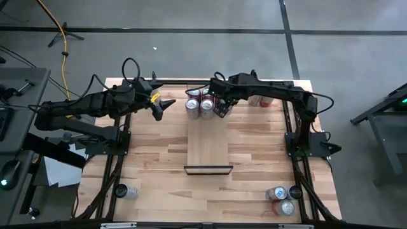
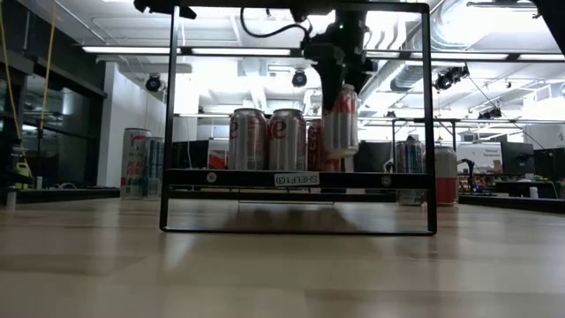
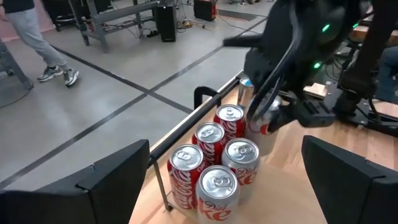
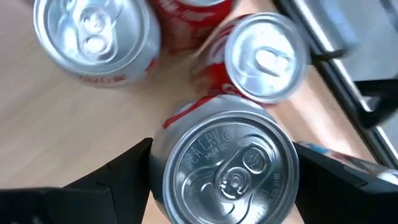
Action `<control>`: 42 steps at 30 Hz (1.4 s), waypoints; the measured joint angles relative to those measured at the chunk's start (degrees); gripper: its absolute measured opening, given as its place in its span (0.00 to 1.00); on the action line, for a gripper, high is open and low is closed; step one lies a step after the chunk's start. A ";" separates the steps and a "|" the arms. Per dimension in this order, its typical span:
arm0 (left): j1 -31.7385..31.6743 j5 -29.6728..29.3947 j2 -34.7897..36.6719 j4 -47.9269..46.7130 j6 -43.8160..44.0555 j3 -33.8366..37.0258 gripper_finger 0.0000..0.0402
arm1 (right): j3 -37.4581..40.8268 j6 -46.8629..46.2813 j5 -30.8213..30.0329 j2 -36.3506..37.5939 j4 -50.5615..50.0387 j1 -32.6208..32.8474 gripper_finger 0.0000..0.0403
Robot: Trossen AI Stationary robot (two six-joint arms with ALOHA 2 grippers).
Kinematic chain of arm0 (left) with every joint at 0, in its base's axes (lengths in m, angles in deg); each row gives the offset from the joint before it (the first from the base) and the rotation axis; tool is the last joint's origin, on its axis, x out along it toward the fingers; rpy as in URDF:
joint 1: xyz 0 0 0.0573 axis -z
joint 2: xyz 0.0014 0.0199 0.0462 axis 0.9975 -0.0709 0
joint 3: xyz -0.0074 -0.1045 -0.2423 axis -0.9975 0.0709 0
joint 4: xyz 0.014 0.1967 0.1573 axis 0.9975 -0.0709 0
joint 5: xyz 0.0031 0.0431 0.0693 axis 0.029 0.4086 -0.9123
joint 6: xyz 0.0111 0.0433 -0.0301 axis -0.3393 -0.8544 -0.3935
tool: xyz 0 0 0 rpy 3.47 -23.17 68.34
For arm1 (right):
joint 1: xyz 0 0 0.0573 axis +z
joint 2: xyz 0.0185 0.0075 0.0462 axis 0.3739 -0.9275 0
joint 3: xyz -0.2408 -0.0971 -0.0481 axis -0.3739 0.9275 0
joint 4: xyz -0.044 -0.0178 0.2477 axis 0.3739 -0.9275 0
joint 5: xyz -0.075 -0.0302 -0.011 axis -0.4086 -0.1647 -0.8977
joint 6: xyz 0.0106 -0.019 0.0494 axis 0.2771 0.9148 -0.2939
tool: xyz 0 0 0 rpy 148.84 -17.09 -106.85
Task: Place canned beverage on shelf
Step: Put the red silver soda can on the shelf aligned with the other red silver soda cans
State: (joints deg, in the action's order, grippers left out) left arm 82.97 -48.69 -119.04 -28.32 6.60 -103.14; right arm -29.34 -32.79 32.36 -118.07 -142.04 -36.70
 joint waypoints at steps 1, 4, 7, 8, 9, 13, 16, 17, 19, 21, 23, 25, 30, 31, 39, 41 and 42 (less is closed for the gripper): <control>-0.02 -0.27 0.00 0.06 -0.02 0.00 0.91 | -0.01 -1.02 -0.82 0.45 -0.21 0.15 0.74; -0.02 -1.41 0.00 0.06 0.00 0.00 0.91 | -0.07 -5.10 -2.67 0.67 -1.04 0.81 0.74; -0.02 -1.59 0.00 0.07 0.17 0.00 0.91 | -0.04 -7.50 -2.59 0.67 -0.39 1.63 0.74; -0.02 -1.59 0.00 0.07 0.38 0.00 0.91 | -0.04 -8.40 -2.38 0.67 0.10 1.89 0.74; -0.02 -1.57 0.00 0.07 0.60 0.00 0.91 | -0.04 -9.40 -2.09 0.67 0.31 2.15 0.74; -0.02 -1.57 0.00 0.07 0.61 0.00 0.91 | -0.04 -11.25 -1.95 0.65 -0.66 2.95 0.74; -0.02 -1.57 0.00 0.08 0.61 0.00 0.91 | 2.99 -14.75 -1.58 0.47 2.39 2.91 0.74; -0.02 -1.57 0.00 0.07 0.61 0.00 0.91 | 4.68 -15.66 -1.05 0.33 3.74 2.89 0.74; -0.02 -1.57 0.02 0.09 0.62 0.00 0.91 | 7.96 -16.71 -0.17 0.21 6.29 2.85 0.74; -0.02 -1.56 0.02 0.09 0.61 0.00 0.91 | 10.28 -18.62 0.98 0.21 10.11 2.85 0.74; -0.02 -1.57 0.02 0.09 0.59 0.00 0.91 | 11.02 -19.41 1.20 0.41 12.51 2.89 0.74; -0.02 -1.57 0.02 0.09 0.59 0.00 0.91 | 11.04 -19.58 0.74 0.41 12.74 2.95 0.74; -0.02 -1.57 0.02 0.14 0.59 0.00 0.91 | 10.99 -20.89 -2.12 0.28 12.50 3.00 0.75; -0.02 -1.55 0.02 0.14 0.59 0.00 0.91 | 10.99 -20.85 -2.56 0.26 12.35 2.98 0.75; -0.02 -1.55 0.02 0.16 0.61 0.00 0.91 | 10.95 -19.32 -3.71 0.26 12.19 2.58 0.75; -0.02 -1.55 0.00 0.16 0.63 0.00 0.91 | 10.93 -19.28 -3.35 0.26 12.09 2.58 0.75; -0.02 -1.57 0.00 0.16 0.65 0.00 0.91 | 10.91 -19.21 -3.26 0.26 12.15 2.58 0.75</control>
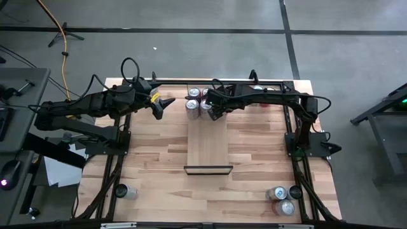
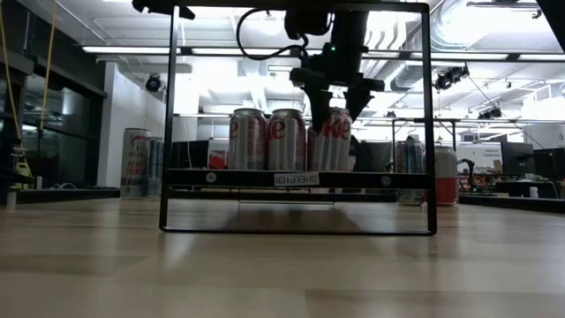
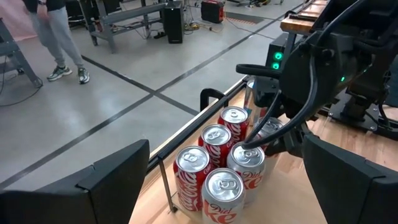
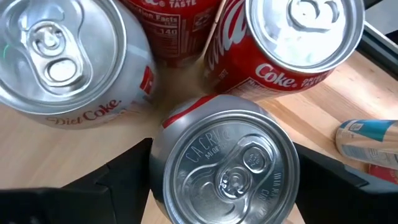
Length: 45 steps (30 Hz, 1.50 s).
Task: Place canned beverage on shelf
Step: Put the red silver soda can on the shelf aligned with the other red silver soda cans
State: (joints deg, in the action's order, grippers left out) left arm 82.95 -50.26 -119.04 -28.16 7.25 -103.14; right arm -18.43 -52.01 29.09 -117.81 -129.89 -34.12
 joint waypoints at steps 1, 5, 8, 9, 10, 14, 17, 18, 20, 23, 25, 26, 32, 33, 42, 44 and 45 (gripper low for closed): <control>0.00 -0.01 0.00 0.01 0.19 0.00 0.91 | -0.03 0.23 0.00 0.00 0.00 0.00 0.75; 0.00 0.01 0.00 0.02 1.47 0.00 0.91 | -0.05 1.83 -0.04 0.00 0.01 -0.02 0.75; 0.00 0.01 0.00 0.02 1.51 0.00 0.91 | -0.05 1.95 -0.02 0.00 0.05 -0.04 0.75; 0.00 0.02 0.00 0.02 1.51 0.00 0.91 | -0.05 1.91 -0.02 0.00 0.01 -0.04 0.75; 0.00 0.02 0.00 0.02 1.54 0.00 0.91 | -0.05 1.93 0.00 0.00 0.00 -0.04 0.75; 0.00 0.02 0.00 0.02 1.59 0.00 0.91 | -0.05 2.35 0.27 0.00 0.03 -0.04 0.75; 0.00 0.02 0.00 0.02 2.45 0.00 0.91 | -0.05 2.38 0.68 0.00 0.03 -0.08 0.75; 0.00 0.02 0.00 0.02 2.52 0.00 0.91 | -0.05 2.39 0.70 0.00 0.04 -0.13 0.75; 0.00 0.02 0.00 0.02 2.51 0.00 0.91 | -0.07 2.39 0.68 0.00 0.16 -0.23 0.75; 0.00 0.02 0.00 0.02 2.54 0.00 0.91 | -0.07 2.39 0.63 0.00 0.65 -0.36 0.75; 0.00 0.02 0.00 0.05 2.52 0.00 0.91 | -0.07 2.32 0.42 0.00 0.78 -0.51 0.75; 0.00 0.02 0.00 0.08 2.52 0.00 0.91 | -0.07 2.13 0.41 0.00 0.85 -0.59 0.75; 0.00 0.02 -0.01 0.44 2.50 0.00 0.91 | -0.09 0.88 0.14 0.00 0.83 -0.98 0.77; 0.00 0.02 -0.01 0.44 2.50 0.00 0.91 | -0.09 0.90 0.11 0.00 0.84 -0.98 0.78; 0.00 0.02 -0.02 0.44 2.48 0.00 0.91 | -0.22 2.36 -0.10 0.02 1.03 -0.98 0.92; 0.00 0.02 -0.02 0.44 2.48 0.00 0.91 | -0.22 2.65 -0.04 0.02 1.01 -0.98 0.94; 0.00 0.02 -0.02 0.44 2.48 0.00 0.91 | -0.22 3.05 -0.02 0.02 0.99 -0.98 0.94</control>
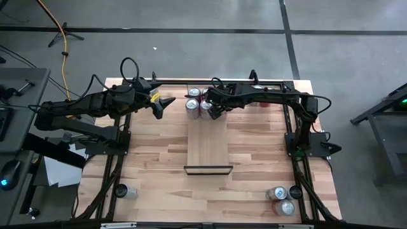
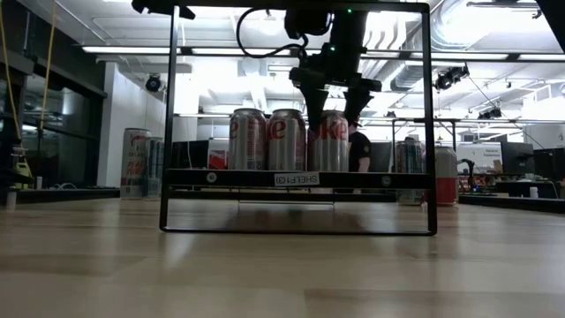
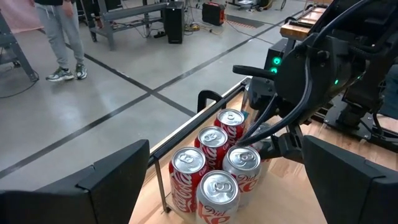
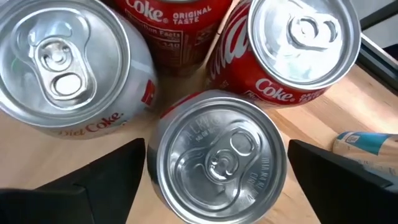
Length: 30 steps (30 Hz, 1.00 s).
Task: Place canned beverage on shelf
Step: Put the red silver soda can on the shelf aligned with the other red silver soda cans
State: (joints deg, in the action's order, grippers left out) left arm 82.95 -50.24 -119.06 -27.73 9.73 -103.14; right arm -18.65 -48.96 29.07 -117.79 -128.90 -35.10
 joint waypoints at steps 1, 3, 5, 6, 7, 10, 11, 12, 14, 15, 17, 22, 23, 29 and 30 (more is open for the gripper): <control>0.00 0.00 0.00 0.00 0.00 0.00 0.91 | 0.00 0.81 0.03 0.00 -0.03 0.00 0.95; 0.00 0.00 0.00 -0.01 0.00 0.00 0.91 | -0.15 3.36 0.73 0.15 -0.62 0.00 0.95; 0.00 0.00 0.00 0.00 0.00 0.00 0.91 | -0.78 5.81 0.89 0.53 -1.29 0.00 0.95; 0.01 0.00 0.00 -0.02 -0.01 0.00 0.91 | -1.26 7.35 0.87 0.89 -1.75 0.00 0.95; 0.00 0.00 0.00 -0.02 0.00 0.00 0.91 | -1.82 9.30 0.78 1.24 -2.23 0.00 0.95; 0.00 0.00 0.00 -0.01 0.00 0.00 0.91 | -2.97 18.09 0.67 2.80 -2.77 -0.11 0.95; 0.00 0.00 0.00 -0.02 -0.02 0.00 0.91 | -3.30 21.53 0.75 3.30 -3.01 -0.25 0.95; 0.00 0.00 0.00 -0.02 0.00 0.00 0.91 | -3.60 24.79 0.89 3.97 -2.94 -0.35 0.95; 0.00 0.00 0.00 -0.02 0.00 0.00 0.91 | -4.25 30.64 1.38 5.26 -3.10 -0.60 0.95; 0.00 0.02 0.00 -0.02 0.00 0.00 0.91 | -4.48 33.15 1.54 5.87 -3.12 -0.73 0.95; 0.00 0.02 0.00 -0.02 0.01 0.00 0.91 | -5.01 38.33 1.50 6.76 -3.16 -0.76 0.95; 0.00 0.02 0.00 -0.02 0.07 0.00 0.91 | -6.86 43.71 1.30 7.87 -3.18 -0.74 0.95; 0.02 0.02 0.00 -0.01 0.07 0.00 0.91 | -6.97 43.77 2.06 7.87 -3.15 -0.74 0.95; 0.01 0.02 0.00 1.39 0.04 -0.01 0.91 | -7.06 53.11 6.18 6.69 -3.17 -1.11 0.95; 0.00 0.02 0.00 1.57 0.04 -0.02 0.91 | -7.06 54.73 7.22 6.67 -3.27 -1.11 0.95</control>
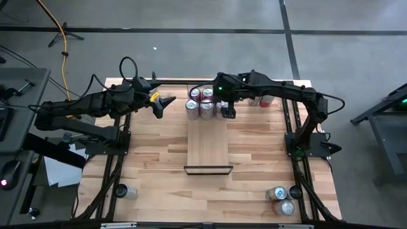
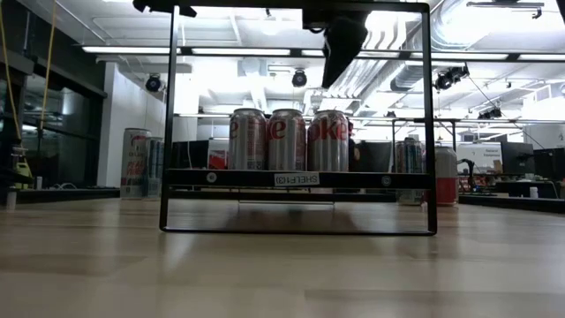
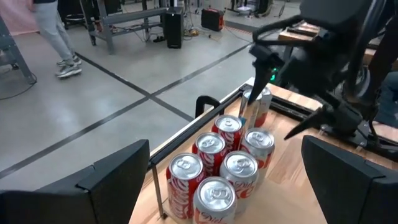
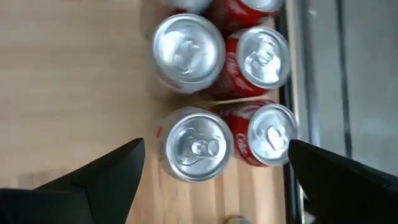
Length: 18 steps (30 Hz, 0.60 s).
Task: Place canned beverage on shelf
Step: Put the red silver soda can on the shelf aligned with the other red silver soda cans
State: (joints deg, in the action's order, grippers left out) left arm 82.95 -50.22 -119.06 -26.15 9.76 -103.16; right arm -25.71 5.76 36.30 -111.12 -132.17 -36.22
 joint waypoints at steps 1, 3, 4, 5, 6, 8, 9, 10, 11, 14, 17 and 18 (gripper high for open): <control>0.02 0.00 0.00 -0.02 -0.01 0.00 0.91 | 0.00 1.64 1.37 0.02 0.02 -0.02 0.95; 0.00 0.00 0.00 -0.02 -0.01 0.00 0.91 | 0.00 5.08 2.87 -0.22 0.24 -0.01 0.95; 0.01 0.00 0.00 0.00 -0.01 0.00 0.91 | 0.00 7.08 3.17 -0.39 0.13 0.00 0.95; 0.02 0.00 0.00 -0.02 -0.01 0.00 0.91 | 0.00 8.93 3.28 -0.60 -0.12 0.00 0.95; 0.00 0.00 0.00 -0.01 -0.01 0.00 0.91 | 0.00 10.25 3.40 -0.86 -0.19 0.00 0.95; 0.01 0.00 -0.04 -0.01 -0.01 0.00 0.91 | 0.00 11.88 4.58 -1.31 -0.99 -0.22 0.95; 0.02 0.00 -0.04 0.00 -0.01 0.00 0.91 | 0.00 12.77 5.06 -1.75 -1.55 -0.40 0.95; 0.00 0.00 -0.04 0.00 -0.01 0.00 0.91 | 0.00 13.92 5.34 -2.21 -1.95 -0.74 0.95; 0.01 0.00 -0.04 -0.02 -0.01 0.00 0.91 | 0.00 15.34 5.82 -2.83 -2.34 -1.05 0.95; 0.01 0.00 -0.04 0.05 -0.01 0.00 0.91 | 0.04 19.82 5.99 -4.17 -2.70 -1.95 0.95; 0.00 0.00 -0.04 0.04 -0.01 0.00 0.91 | 0.04 22.80 5.84 -5.52 -2.18 -2.68 0.95; 0.01 0.00 -0.04 0.07 -0.01 0.00 0.91 | 0.05 23.12 5.85 -5.82 -2.05 -2.87 0.95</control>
State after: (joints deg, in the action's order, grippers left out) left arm 82.96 -50.22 -119.10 -26.09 9.75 -103.16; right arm -25.67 28.89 42.15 -116.95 -134.21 -39.09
